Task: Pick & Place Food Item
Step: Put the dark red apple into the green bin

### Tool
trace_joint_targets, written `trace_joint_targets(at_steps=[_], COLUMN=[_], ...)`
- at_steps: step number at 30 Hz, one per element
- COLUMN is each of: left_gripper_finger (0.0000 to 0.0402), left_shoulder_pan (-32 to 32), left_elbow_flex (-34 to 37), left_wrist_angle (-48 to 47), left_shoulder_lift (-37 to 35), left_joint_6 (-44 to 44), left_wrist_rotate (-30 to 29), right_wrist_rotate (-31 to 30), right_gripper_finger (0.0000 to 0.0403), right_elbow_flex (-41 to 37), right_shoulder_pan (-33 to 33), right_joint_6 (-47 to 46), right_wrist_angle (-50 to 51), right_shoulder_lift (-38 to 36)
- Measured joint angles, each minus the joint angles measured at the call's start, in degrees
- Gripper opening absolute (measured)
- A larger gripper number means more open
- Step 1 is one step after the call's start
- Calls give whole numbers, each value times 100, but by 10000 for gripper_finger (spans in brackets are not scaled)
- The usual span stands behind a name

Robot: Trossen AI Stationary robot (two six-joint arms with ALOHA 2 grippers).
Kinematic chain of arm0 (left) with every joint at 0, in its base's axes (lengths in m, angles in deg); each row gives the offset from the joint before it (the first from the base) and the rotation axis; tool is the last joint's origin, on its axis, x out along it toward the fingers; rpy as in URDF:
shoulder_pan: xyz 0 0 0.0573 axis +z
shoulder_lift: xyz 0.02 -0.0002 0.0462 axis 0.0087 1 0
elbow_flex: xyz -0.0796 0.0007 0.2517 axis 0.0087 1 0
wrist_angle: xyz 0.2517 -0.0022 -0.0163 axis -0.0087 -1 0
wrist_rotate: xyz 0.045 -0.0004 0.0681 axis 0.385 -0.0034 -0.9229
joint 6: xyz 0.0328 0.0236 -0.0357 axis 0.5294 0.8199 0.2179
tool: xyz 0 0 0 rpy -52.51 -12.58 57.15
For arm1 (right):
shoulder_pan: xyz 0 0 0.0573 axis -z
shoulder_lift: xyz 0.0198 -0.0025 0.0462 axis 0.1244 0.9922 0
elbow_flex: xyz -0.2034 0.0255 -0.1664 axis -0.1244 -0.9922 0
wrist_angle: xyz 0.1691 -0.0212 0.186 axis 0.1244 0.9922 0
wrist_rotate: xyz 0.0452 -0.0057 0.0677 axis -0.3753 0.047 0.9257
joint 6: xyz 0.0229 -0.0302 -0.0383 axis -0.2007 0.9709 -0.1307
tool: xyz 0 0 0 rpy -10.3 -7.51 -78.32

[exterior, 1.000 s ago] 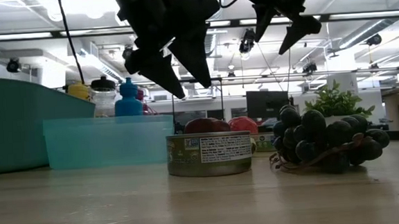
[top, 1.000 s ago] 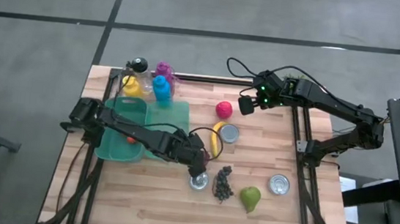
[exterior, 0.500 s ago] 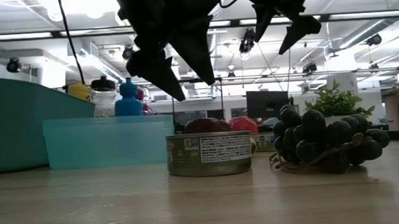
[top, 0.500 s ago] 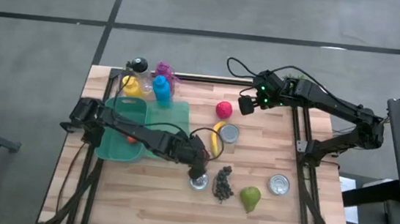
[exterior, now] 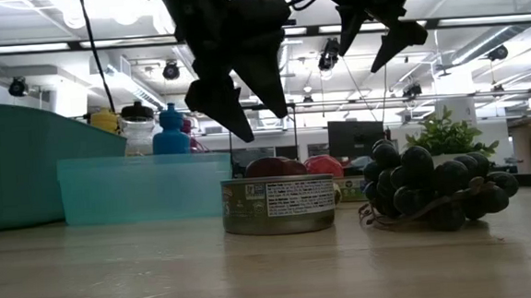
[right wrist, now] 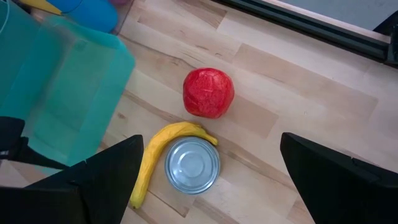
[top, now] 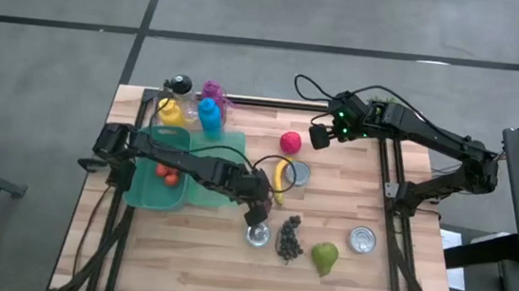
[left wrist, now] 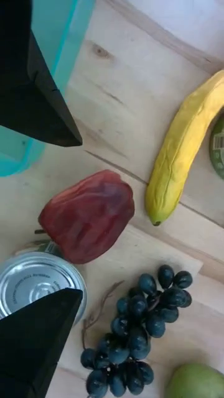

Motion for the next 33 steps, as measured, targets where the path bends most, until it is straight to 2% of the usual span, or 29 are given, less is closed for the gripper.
trace_joint_targets(at_steps=[5, 11, 20, 33], left_gripper_finger=[397, 397, 397, 397], left_shoulder_pan=[219, 191, 175, 180], left_elbow_flex=[-103, -109, -116, -112], left_wrist_angle=[-298, -311, -24, 164], left_shoulder_lift=[-3, 44, 425, 634], left_joint_6=[129, 26, -130, -126], left_wrist_rotate=[288, 329, 438, 307], right_wrist_rotate=[-2, -2, -2, 0], right_gripper_finger=[378, 378, 378, 378], right_elbow_flex=[-1, 0, 0, 0], right_shoulder_pan=[0, 0, 0, 0], right_joint_6=[-1, -1, -2, -2], right_wrist_angle=[-1, 0, 0, 0], right_shoulder_lift=[0, 0, 0, 0])
